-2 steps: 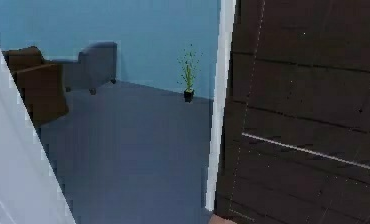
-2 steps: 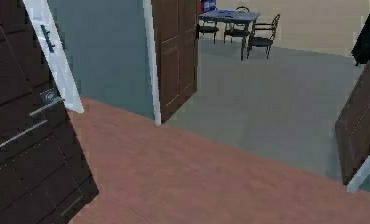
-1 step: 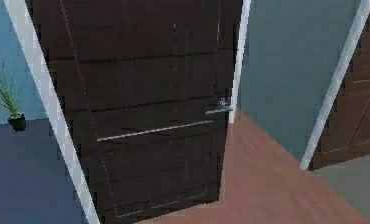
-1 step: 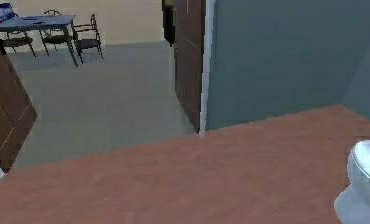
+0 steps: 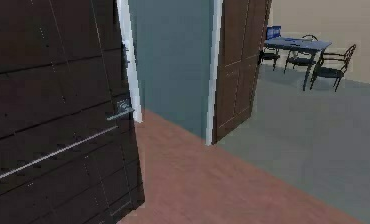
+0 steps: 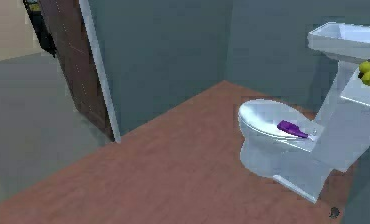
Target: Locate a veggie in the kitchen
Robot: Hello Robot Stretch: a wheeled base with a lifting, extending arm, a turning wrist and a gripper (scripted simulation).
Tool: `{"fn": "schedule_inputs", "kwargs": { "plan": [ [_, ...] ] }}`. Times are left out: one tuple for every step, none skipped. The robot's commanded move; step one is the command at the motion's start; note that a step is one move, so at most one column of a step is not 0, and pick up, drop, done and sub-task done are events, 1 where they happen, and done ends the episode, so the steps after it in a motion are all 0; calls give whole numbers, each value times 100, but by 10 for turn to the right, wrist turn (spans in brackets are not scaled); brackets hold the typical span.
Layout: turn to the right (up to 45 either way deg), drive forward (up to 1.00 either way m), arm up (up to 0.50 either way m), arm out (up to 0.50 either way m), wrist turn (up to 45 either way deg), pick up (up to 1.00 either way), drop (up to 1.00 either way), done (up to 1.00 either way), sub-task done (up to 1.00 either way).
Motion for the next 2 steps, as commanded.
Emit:
{"fn": "schedule_inputs", "kwargs": {
  "plan": [
    [0,40,0,0,0,0,0,0,0],
    [-450,0,0,0,0,0,0,0,0]
  ]
}}
